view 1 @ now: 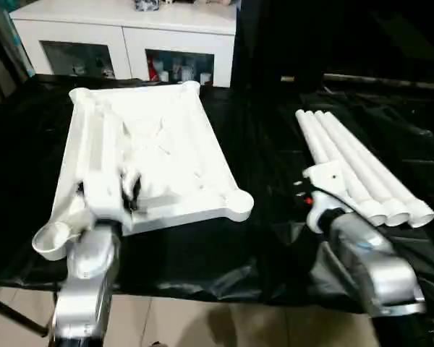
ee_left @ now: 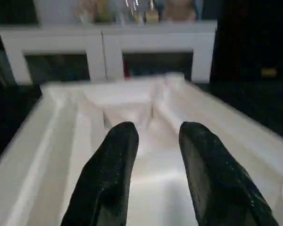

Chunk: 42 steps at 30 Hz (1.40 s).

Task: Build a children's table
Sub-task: Move table base

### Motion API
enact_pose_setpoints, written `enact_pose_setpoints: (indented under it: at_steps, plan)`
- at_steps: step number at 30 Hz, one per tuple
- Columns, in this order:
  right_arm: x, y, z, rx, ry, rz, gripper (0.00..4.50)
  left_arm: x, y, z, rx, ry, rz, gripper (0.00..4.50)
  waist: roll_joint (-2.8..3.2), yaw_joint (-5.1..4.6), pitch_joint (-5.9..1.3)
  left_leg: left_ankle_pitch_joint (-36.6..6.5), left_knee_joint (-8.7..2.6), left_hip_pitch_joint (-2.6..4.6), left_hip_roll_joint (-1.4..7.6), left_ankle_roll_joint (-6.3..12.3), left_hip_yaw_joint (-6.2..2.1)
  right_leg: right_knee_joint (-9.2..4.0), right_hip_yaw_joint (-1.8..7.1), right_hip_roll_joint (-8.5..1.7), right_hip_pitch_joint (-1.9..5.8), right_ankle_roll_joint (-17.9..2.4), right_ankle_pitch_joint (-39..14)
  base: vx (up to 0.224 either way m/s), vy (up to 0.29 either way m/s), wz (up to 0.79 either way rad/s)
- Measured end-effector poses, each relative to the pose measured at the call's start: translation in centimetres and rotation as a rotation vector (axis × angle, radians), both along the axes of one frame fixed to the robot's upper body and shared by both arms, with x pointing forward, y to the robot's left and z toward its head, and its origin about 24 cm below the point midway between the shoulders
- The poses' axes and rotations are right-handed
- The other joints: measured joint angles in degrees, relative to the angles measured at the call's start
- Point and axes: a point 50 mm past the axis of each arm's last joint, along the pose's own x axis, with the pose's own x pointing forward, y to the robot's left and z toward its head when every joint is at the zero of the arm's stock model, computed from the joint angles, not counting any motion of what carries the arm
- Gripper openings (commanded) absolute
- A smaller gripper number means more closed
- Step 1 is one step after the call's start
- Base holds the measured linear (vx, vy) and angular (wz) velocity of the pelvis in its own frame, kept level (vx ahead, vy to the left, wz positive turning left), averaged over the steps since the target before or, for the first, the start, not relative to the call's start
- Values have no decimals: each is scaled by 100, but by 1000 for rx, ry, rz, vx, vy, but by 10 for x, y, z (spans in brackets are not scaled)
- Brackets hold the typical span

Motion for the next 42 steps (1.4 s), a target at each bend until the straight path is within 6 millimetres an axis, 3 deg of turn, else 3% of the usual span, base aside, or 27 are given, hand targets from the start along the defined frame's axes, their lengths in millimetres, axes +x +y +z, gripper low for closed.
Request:
enact_pose_setpoints:
  at_steps: [3, 6, 10, 11, 13, 15, 16, 17, 18, 20, 21, 22, 23, 24, 25, 26, 27, 29, 30, 31, 32, 33, 34, 35, 37, 38, 42]
  plan:
    - [4, -5, 2, 10, -8, -41, 430, -3, -7, -3, -4, 22, -15, 178, -45, 133, 0, -144, 121, -26, 32, 248, 209, 59, 3, 47, -53, 58, -69, 23, -157, 16]
    - [5, -12, 5, 24, -13, -52, 430, -3, -9, -1, 20, 28, -57, 178, -29, 326, -9, -76, 35, -23, -20, 127, 200, 48, -7, 125, -126, 50, -51, -9, -117, -9]
    - [5, -5, 4, 41, -8, -22, 430, -4, -6, -3, 29, 38, -56, 178, 3, 388, 1, -44, -11, 77, 29, -30, 218, -6, -9, 160, -58, 26, -46, 0, -19, -1]
    - [4, -1, 4, 43, -2, -3, 430, -4, -6, -3, 29, 41, -55, 178, 15, 390, 13, -85, -48, 150, 47, -90, 230, -79, -11, 160, 22, 28, -46, 0, 0, 0]
    - [6, 11, 6, 43, -6, 42, 430, -6, -4, -6, 27, 52, -44, 178, 42, 392, 79, -163, -104, 448, 142, -146, 448, -160, 48, 183, 142, 41, -65, -4, 21, -16]
    - [6, 17, 8, 40, -17, 63, 430, -5, -2, -3, 34, 50, -40, 178, -16, 436, 119, -276, -114, 709, 181, -184, 663, 271, 31, -18, 146, 47, -390, 56, 67, -70]
    - [6, 16, 8, 39, -15, 58, 430, -5, -3, -1, 35, 40, -43, 178, -122, 445, 120, -308, -111, 753, 169, -222, 724, 488, 61, -137, 159, 60, -479, 47, 6, -69]
    - [6, 14, 7, 30, -14, 50, 430, -5, -6, 0, 31, 38, -50, 178, -226, 441, 92, -379, -72, 774, 158, -283, 716, 477, 164, -180, 218, 171, -545, 61, -97, -37]
    - [6, 11, 8, 23, -17, 43, 430, -5, -9, -3, 19, 46, -56, 178, -282, 448, 48, -525, 75, 723, 109, -187, 631, 426, 178, -107, 234, 131, -570, 61, -97, -37]
    - [7, 4, 6, 7, -9, 22, 430, -6, -22, -6, 10, 57, -102, 178, -218, 490, 34, -750, 644, 371, -86, 206, 371, 356, 226, -31, 232, 109, -581, 128, -85, -6]
    - [7, 2, 4, 2, -3, 16, 430, -6, -24, -6, 12, 60, -109, 178, -205, 504, 20, -742, 858, 142, -292, 244, 261, 297, 273, -2, 269, 98, -580, 131, -62, -2]
    - [7, 2, 4, -10, -1, 21, 430, -6, -23, -6, 13, 59, -108, 178, -170, 530, 6, -738, 780, 33, -365, 248, 236, 211, 271, 65, 335, 92, -582, 131, -33, 7]
    - [8, 2, 5, -40, -11, 32, 430, -6, -21, -5, 16, 55, -101, 178, -27, 572, -45, -625, 451, -76, -334, 386, 199, 79, 169, 201, 445, 70, -582, 165, -12, 8]
    - [9, 5, 7, -50, -17, 47, 430, -6, -20, -4, 17, 49, -95, 178, 123, 592, -66, -349, 217, -79, -268, 411, 164, 6, 51, 324, 550, 51, -596, 165, -12, 8]
    - [8, 9, 6, -49, -14, 67, 430, -7, -18, -4, 20, 50, -89, 178, 152, 613, -63, -202, 262, -88, -196, 348, 82, -51, -39, 359, 665, 54, -622, 207, 50, -6]
    - [7, 14, 5, -54, -12, 95, 430, -7, -16, -4, 23, 49, -83, 178, 194, 539, -78, -220, 270, -132, -229, 404, -101, -275, -313, 335, 844, 139, -646, 268, 60, 43]
    - [8, 18, 6, -55, -16, 111, 430, -7, -15, -3, 26, 48, -78, 178, 128, 459, -77, -247, 218, -100, -332, 436, -188, -123, -275, 281, 760, 147, -691, 268, 60, 43]
    - [10, 27, 14, -36, -46, 141, 430, -11, -8, -8, 41, 76, -47, 178, 82, 260, -93, -320, 221, -70, -649, 524, -551, 712, 62, 232, 421, 208, -825, 217, 0, 49]
    - [10, 27, 14, -30, -46, 141, 430, -11, -6, -8, 44, 76, -40, 178, 59, 206, -101, -335, 205, -40, -778, 548, -704, 812, 218, 217, 246, 293, -858, 175, -6, 34]
    - [10, 27, 14, -15, -39, 133, 430, -11, -6, -7, 46, 73, -37, 178, 27, 133, -108, -342, 180, 5, -859, 542, -753, 795, 349, 182, 73, 405, -863, 137, -32, 37]
    - [10, 26, 14, 2, -30, 117, 430, -12, -6, -6, 44, 65, -44, 178, -70, 119, -97, -379, 165, 84, -918, 478, -658, 680, 533, 114, -166, 558, -741, 97, -63, 9]
    - [10, 24, 13, 8, -24, 111, 430, -13, -8, -4, 43, 57, -52, 178, -201, 108, -97, -410, 181, 113, -1004, 432, -569, 331, 681, 6, -243, 565, -513, 97, -63, 9]
    - [10, 21, 11, 4, -8, 88, 430, -13, -10, -4, 47, 58, -69, 178, -288, 86, -81, -462, 257, 96, -1014, 442, -467, 330, 766, -46, -269, 442, -130, 63, -87, 4]
    - [9, 12, 6, -14, 35, 35, 430, -14, -19, -7, 49, 71, -124, 178, -274, 118, -80, -484, 370, 64, -917, 688, -343, 281, 764, 2, -215, 403, -124, 54, -100, 13]
    - [11, 3, 4, -3, 115, -20, 430, -19, -27, -10, 72, 91, -208, 178, -274, 108, -79, -417, 271, 71, -783, 484, -247, 235, 719, 70, -201, 349, -79, 50, -94, 6]
    - [10, -2, 2, 19, 152, -47, 440, -20, -29, -11, 75, 98, -243, 185, -266, 85, -76, -386, 228, 61, -683, 162, -195, 213, 642, 92, -200, 332, -61, 12, -58, 5]
    - [14, -3, 5, 18, 204, -80, 450, -24, -21, -13, 121, 144, -336, 215, -140, 46, 5, -375, 222, 78, -470, 103, -89, -51, 539, 158, -75, 247, 82, 3, -15, 1]
